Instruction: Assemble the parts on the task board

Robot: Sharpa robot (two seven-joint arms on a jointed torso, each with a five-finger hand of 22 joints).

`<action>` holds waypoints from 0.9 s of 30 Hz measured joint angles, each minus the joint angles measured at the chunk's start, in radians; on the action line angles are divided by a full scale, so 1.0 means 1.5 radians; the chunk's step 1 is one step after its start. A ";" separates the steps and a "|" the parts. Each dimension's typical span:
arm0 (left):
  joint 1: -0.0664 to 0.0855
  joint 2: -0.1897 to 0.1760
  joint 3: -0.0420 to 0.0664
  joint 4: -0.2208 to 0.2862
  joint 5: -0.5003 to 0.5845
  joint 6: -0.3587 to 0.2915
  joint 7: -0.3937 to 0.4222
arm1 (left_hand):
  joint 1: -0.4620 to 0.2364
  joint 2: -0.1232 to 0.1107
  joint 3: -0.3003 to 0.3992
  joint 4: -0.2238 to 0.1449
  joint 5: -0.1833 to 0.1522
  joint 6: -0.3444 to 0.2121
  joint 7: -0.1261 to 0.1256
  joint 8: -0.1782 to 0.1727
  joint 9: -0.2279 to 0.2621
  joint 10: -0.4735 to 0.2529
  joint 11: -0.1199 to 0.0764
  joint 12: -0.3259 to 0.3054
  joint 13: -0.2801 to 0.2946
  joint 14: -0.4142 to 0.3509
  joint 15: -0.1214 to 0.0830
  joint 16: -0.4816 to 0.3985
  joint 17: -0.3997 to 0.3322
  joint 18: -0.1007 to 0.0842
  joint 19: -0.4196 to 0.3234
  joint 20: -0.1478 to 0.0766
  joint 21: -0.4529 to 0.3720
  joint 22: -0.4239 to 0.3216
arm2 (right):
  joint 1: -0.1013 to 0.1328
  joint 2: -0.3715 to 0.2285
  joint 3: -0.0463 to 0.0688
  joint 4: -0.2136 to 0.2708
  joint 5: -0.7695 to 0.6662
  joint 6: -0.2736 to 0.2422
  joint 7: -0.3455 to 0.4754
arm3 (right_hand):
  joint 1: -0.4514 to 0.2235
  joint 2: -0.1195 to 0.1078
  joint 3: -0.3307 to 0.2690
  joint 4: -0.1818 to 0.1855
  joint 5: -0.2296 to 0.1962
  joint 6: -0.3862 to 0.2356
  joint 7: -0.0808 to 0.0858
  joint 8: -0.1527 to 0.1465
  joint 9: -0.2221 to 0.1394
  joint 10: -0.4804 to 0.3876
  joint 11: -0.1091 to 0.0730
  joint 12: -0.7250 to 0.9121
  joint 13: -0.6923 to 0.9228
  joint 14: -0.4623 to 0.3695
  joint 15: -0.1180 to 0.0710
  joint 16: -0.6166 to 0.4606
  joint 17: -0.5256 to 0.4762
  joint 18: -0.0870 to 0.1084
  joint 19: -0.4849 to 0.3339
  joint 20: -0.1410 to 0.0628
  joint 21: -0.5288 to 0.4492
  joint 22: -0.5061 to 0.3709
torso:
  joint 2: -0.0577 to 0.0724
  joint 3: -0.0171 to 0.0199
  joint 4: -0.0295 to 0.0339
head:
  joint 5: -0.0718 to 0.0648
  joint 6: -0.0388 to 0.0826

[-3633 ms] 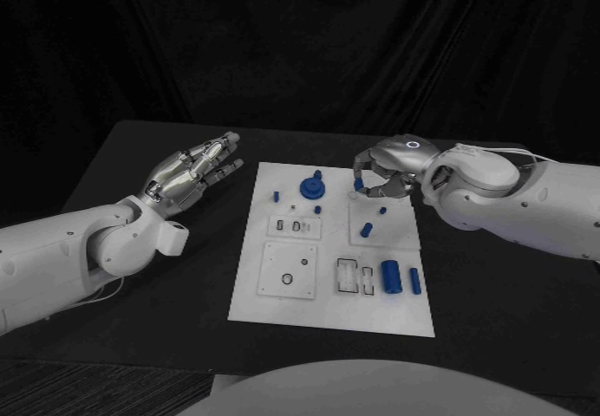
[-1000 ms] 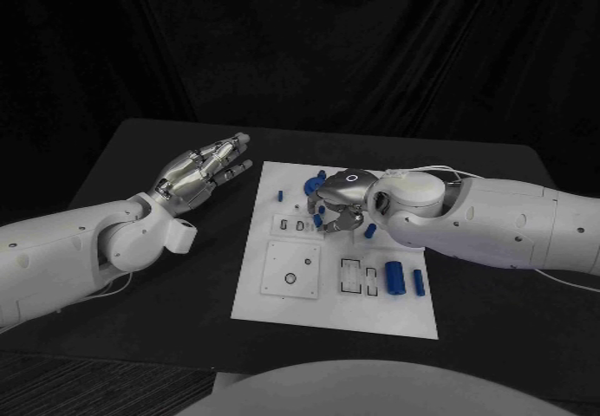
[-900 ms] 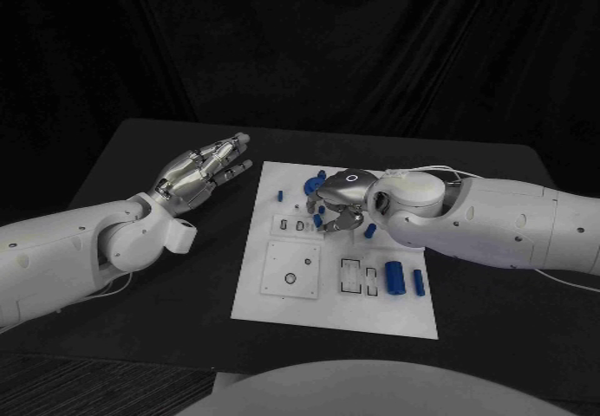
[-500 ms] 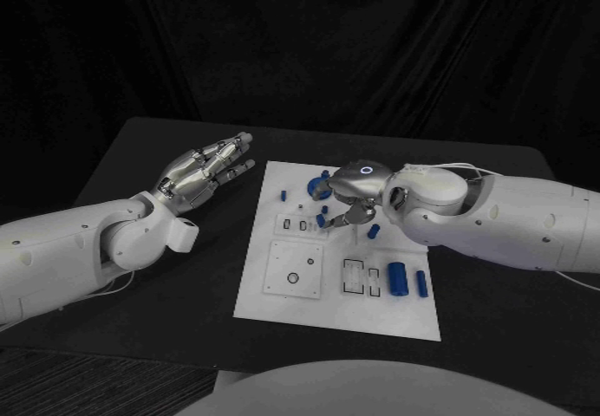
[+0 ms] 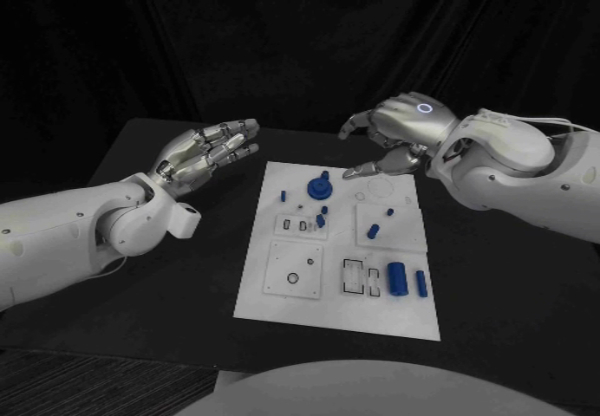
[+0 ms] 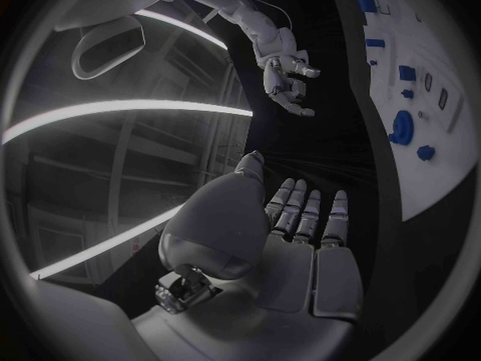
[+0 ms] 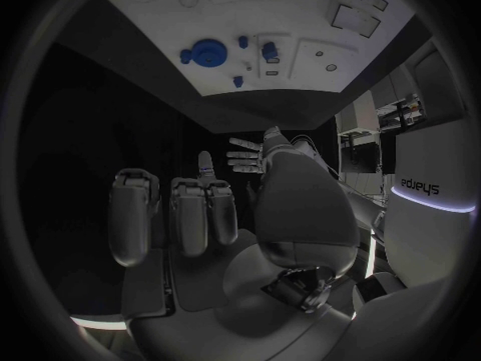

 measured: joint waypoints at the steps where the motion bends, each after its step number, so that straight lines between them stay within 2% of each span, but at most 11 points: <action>1: 0.005 0.001 0.000 0.001 -0.015 -0.011 0.001 | 0.006 -0.006 0.001 0.009 -0.007 0.023 -0.001 0.008 0.003 0.068 0.016 0.034 0.038 0.112 0.009 0.055 0.044 -0.001 0.089 -0.004 0.055 0.027 | 0.002 -0.006 0.000 0.000 0.001 -0.004 0.002 | 0.001 0.007 0.005 -0.001 0.000 0.009 0.001 0.006 0.002 0.000 0.000 0.000 0.000 0.000 0.000 0.000 0.000 0.000 0.000 0.000 0.002 0.000 | 0.000 0.0001 -0.0003 | 0.001 0.000; 7: 0.037 0.007 0.000 0.005 -0.139 -0.088 -0.005 | 0.027 -0.027 -0.003 0.043 -0.030 0.161 0.015 0.049 0.019 0.289 0.038 0.236 0.219 0.383 0.022 0.296 0.179 -0.001 0.363 0.003 0.223 0.102 | 0.006 -0.024 -0.001 0.002 0.008 -0.020 0.008 | 0.017 0.024 0.017 -0.002 0.000 0.025 0.002 0.016 0.005 0.000 0.000 0.000 0.000 0.000 0.000 0.000 0.000 0.000 0.000 0.000 0.004 0.000 | -0.003 0.0017 -0.0063 | 0.010 0.000; 8: 0.044 0.009 0.000 0.005 -0.166 -0.101 -0.012 | 0.030 -0.030 -0.004 0.051 -0.036 0.192 0.021 0.063 0.024 0.321 0.012 0.342 0.298 0.424 0.002 0.405 0.247 -0.001 0.428 -0.025 0.276 0.130 | 0.005 -0.025 -0.001 0.001 0.009 -0.023 0.008 | 0.018 0.025 0.018 -0.002 0.000 0.030 0.002 0.018 0.006 0.000 0.000 0.000 0.000 0.000 0.000 0.000 0.000 0.000 0.000 0.000 0.004 0.000 | -0.004 0.0024 -0.0087 | 0.012 0.000; 9: 0.048 0.011 0.000 0.005 -0.186 -0.109 -0.020 | 0.021 -0.025 -0.006 0.058 -0.043 0.207 0.020 0.075 0.026 0.332 -0.015 0.505 0.464 0.409 -0.018 0.565 0.366 -0.001 0.470 -0.050 0.342 0.173 | 0.004 -0.026 -0.001 -0.001 0.009 -0.025 0.009 | 0.022 0.028 0.018 -0.002 0.000 0.030 0.002 0.018 0.006 0.000 0.000 0.000 0.000 0.000 0.000 0.000 0.000 0.000 0.000 0.000 0.004 0.000 | -0.005 0.0029 -0.0103 | 0.013 0.000; 11: 0.058 0.017 0.000 0.005 -0.233 -0.124 -0.047 | 0.011 -0.024 -0.009 0.049 -0.053 0.223 0.021 0.089 0.030 0.429 -0.019 0.678 0.613 0.448 -0.036 0.699 0.479 -0.001 0.489 -0.058 0.385 0.202 | -0.001 -0.027 -0.001 -0.006 0.011 -0.031 0.009 | 0.024 0.030 0.021 -0.003 0.000 0.033 0.001 0.020 0.006 0.000 0.000 0.000 0.000 0.000 0.000 0.000 0.000 0.000 0.000 0.000 0.004 0.000 | -0.007 0.0043 -0.0135 | 0.015 0.000; 12: 0.062 0.019 0.000 0.005 -0.253 -0.128 -0.061 | 0.007 -0.027 -0.011 0.047 -0.063 0.232 0.023 0.098 0.033 0.550 -0.024 0.777 0.713 0.564 -0.043 0.793 0.609 -0.001 0.510 -0.061 0.423 0.227 | -0.004 -0.027 -0.001 -0.008 0.012 -0.034 0.009 | 0.027 0.033 0.024 -0.003 0.000 0.035 0.002 0.022 0.006 0.000 0.000 0.000 0.000 0.000 0.000 0.000 0.000 0.000 0.000 0.000 0.007 0.000 | -0.008 0.0050 -0.0148 | 0.015 0.000; 15: 0.069 0.026 0.000 0.006 -0.301 -0.133 -0.108 | -0.027 -0.024 -0.027 0.050 -0.097 0.259 0.018 0.132 0.046 0.673 0.004 0.823 0.747 0.796 -0.047 0.941 0.794 -0.018 0.585 -0.074 0.594 0.401 | -0.011 -0.028 -0.001 -0.013 0.013 -0.041 0.010 | 0.030 0.037 0.024 -0.003 0.005 0.035 0.002 0.022 0.006 0.000 0.000 0.000 0.000 0.000 0.000 0.000 0.000 0.000 0.000 0.000 0.007 0.000 | -0.010 0.0077 -0.0190 | 0.019 0.000; 18: 0.077 0.040 0.000 0.006 -0.348 -0.132 -0.180 | -0.087 -0.014 -0.056 0.050 -0.154 0.300 0.008 0.178 0.073 0.699 0.005 0.823 0.758 0.841 -0.051 0.976 0.819 -0.048 0.691 -0.083 0.778 0.636 | -0.021 -0.033 -0.001 -0.017 0.014 -0.049 0.011 | 0.030 0.037 0.024 -0.003 0.005 0.036 0.003 0.022 0.006 0.000 0.000 0.000 0.000 0.000 0.000 0.000 0.000 0.000 0.000 0.000 0.007 0.000 | -0.014 0.0142 -0.0267 | 0.028 0.000; 20: 0.082 0.053 0.000 0.006 -0.374 -0.125 -0.227 | -0.160 -0.011 -0.092 0.053 -0.221 0.332 -0.005 0.218 0.105 0.732 -0.023 0.825 0.775 0.846 -0.063 0.977 0.821 -0.066 0.762 -0.087 0.871 0.774 | -0.026 -0.039 -0.001 -0.019 0.015 -0.053 0.011 | 0.033 0.039 0.024 -0.003 0.005 0.039 0.002 0.024 0.006 0.000 0.000 0.000 0.000 0.000 0.000 0.000 0.000 0.000 0.000 0.000 0.010 0.000 | -0.017 0.0204 -0.0320 | 0.032 0.000; 22: 0.088 0.068 0.000 0.007 -0.403 -0.112 -0.282 | -0.212 -0.014 -0.118 0.055 -0.243 0.347 -0.014 0.240 0.127 0.745 -0.046 0.934 0.793 0.845 -0.068 0.977 0.821 -0.069 0.793 -0.090 0.905 0.823 | -0.032 -0.046 -0.001 -0.020 0.015 -0.057 0.011 | 0.034 0.040 0.024 -0.003 0.005 0.040 0.002 0.025 0.007 0.000 0.000 0.000 0.000 0.000 0.000 0.000 0.000 0.000 0.000 0.000 0.010 0.000 | -0.019 0.0245 -0.0362 | 0.034 0.000; 27: 0.094 0.113 0.000 0.002 -0.459 -0.066 -0.405 | -0.249 -0.009 -0.143 0.055 -0.247 0.381 -0.033 0.277 0.171 0.741 -0.061 0.953 0.788 0.844 -0.081 0.977 0.821 -0.079 0.844 -0.101 0.940 0.837 | -0.043 -0.059 -0.001 -0.021 0.019 -0.066 0.011 | 0.034 0.040 0.026 -0.005 0.007 0.045 0.003 0.027 0.007 0.000 0.000 0.000 0.000 0.000 0.000 0.000 0.000 0.000 0.000 0.000 0.013 0.000 | -0.025 0.0353 -0.0469 | 0.036 0.000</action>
